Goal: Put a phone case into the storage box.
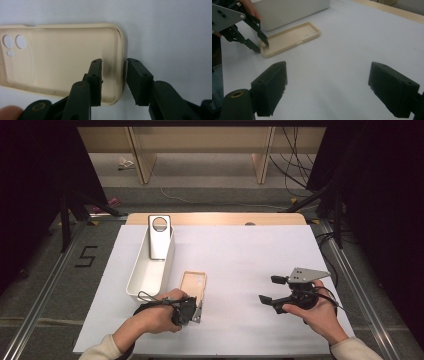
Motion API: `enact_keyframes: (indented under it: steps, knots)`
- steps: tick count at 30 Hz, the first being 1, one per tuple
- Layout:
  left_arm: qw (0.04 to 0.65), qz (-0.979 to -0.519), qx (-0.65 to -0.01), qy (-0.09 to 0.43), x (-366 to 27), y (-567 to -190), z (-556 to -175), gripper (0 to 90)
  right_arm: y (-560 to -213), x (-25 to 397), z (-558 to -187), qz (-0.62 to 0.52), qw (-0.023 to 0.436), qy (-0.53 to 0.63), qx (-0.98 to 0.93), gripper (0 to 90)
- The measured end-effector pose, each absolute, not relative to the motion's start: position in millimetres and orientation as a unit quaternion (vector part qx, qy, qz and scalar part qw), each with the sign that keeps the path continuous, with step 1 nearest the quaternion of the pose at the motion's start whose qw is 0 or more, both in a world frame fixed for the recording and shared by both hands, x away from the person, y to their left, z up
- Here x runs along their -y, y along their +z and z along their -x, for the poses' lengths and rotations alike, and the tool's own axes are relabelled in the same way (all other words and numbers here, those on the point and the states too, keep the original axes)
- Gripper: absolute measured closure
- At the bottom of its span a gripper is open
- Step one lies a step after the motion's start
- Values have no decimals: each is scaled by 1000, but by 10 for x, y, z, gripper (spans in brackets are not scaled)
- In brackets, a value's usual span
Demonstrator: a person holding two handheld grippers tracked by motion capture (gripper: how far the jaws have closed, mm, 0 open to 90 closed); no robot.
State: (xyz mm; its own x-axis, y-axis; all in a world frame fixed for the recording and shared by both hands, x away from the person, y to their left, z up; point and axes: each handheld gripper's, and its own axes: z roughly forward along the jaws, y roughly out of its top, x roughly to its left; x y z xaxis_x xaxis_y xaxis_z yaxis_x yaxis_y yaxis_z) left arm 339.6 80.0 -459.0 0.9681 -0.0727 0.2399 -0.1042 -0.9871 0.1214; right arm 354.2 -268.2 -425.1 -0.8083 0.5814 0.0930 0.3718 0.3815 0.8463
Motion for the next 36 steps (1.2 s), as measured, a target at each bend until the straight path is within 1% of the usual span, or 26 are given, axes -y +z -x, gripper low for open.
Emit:
enact_keyframes:
  steps: [5, 20, 30, 36]
  knots:
    - [67, -990, 45, 114, -800, -4590, -3395, 681, -4251, 2683, -3542, -289, 111, 475, -824, 164]
    - [68, -992, 36, 105, -798, -4590, -3393, 737, -4252, 2682, -3542, -289, 110, 475, -824, 164]
    - [71, -991, 35, 107, -797, -4577, -3396, 784, -4251, 2682, -3542, -289, 110, 475, -824, 164]
    - [69, -991, 38, 107, -795, -4594, -3394, 794, -4252, 2681, -3543, -289, 110, 475, -824, 164]
